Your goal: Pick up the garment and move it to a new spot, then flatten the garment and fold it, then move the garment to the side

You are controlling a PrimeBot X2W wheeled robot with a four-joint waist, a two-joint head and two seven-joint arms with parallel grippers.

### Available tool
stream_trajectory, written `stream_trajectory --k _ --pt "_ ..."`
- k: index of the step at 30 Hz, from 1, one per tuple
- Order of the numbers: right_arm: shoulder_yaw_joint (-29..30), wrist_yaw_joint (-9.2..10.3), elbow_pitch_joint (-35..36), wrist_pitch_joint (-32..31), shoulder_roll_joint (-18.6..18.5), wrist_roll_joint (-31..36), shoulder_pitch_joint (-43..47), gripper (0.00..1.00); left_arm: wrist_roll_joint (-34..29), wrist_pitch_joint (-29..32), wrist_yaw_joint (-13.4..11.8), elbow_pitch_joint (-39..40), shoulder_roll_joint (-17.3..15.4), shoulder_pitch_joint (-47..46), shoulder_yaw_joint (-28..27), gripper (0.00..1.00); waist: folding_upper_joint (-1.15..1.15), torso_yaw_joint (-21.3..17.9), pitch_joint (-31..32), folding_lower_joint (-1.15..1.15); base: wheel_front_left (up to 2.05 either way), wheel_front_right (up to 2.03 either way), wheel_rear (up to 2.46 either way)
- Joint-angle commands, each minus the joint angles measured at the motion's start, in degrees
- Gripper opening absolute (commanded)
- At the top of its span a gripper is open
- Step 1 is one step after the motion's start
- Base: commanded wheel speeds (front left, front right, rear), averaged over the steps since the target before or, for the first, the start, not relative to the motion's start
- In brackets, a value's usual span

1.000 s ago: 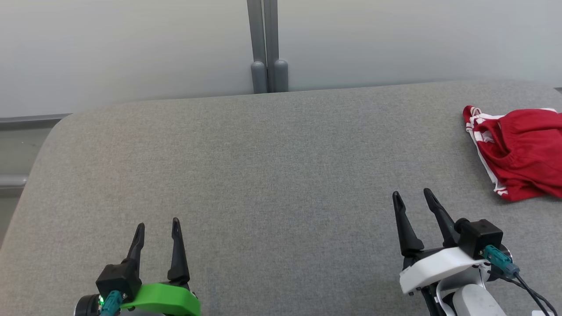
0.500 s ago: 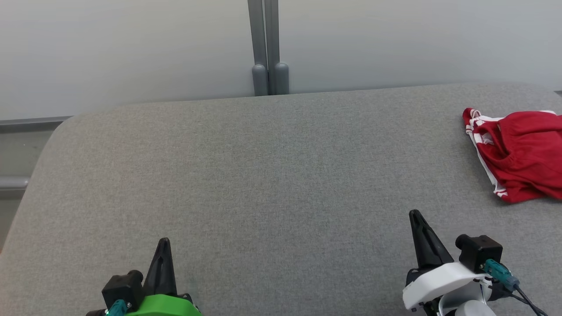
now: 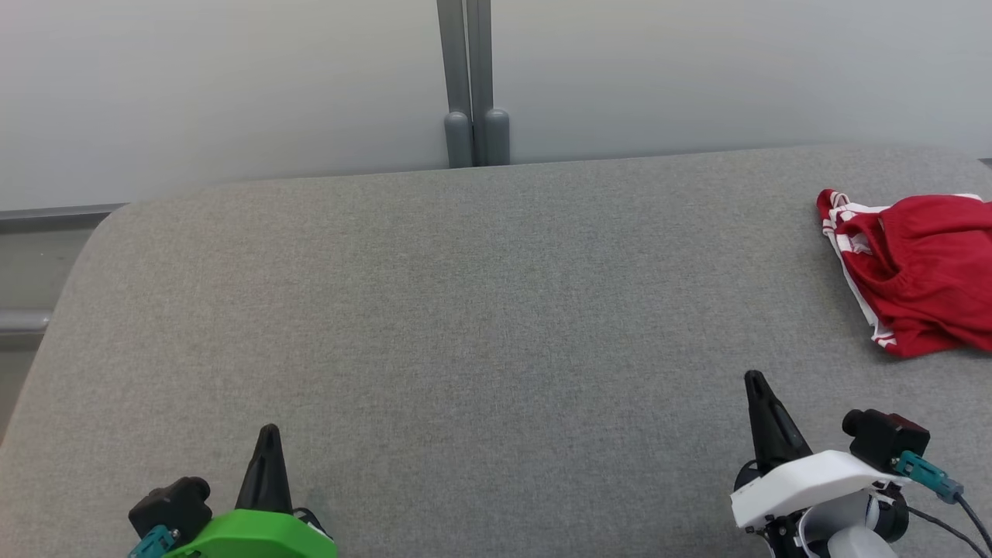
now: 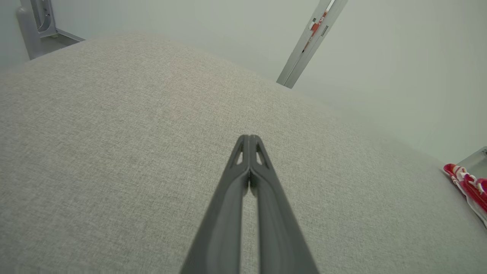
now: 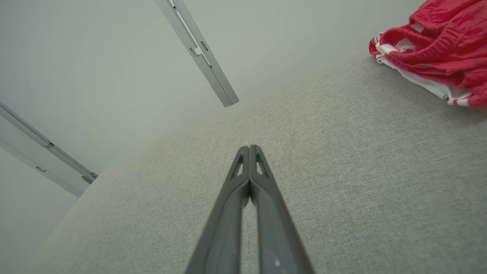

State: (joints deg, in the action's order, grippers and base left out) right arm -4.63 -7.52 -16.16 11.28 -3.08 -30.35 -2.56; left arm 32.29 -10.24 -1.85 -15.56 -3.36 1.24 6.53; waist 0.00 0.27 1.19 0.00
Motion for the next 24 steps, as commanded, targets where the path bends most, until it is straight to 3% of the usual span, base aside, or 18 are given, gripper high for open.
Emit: stream_trajectory --k 1,24 --pt "0.4 0.01 1.1 -0.5 -0.4 -2.5 -1.5 0.00 2.2 0.5 0.6 0.9 -0.1 -2.0 -0.7 0.00 0.00 0.0 0.0 0.00 0.00 0.00 0.00" --pt "3.0 0.01 1.6 -5.2 -0.9 -21.4 -2.3 0.00 20.0 5.5 3.3 1.2 0.1 -3.9 -4.6 0.00 0.00 -0.1 -0.3 0.00 0.00 0.00 0.00"
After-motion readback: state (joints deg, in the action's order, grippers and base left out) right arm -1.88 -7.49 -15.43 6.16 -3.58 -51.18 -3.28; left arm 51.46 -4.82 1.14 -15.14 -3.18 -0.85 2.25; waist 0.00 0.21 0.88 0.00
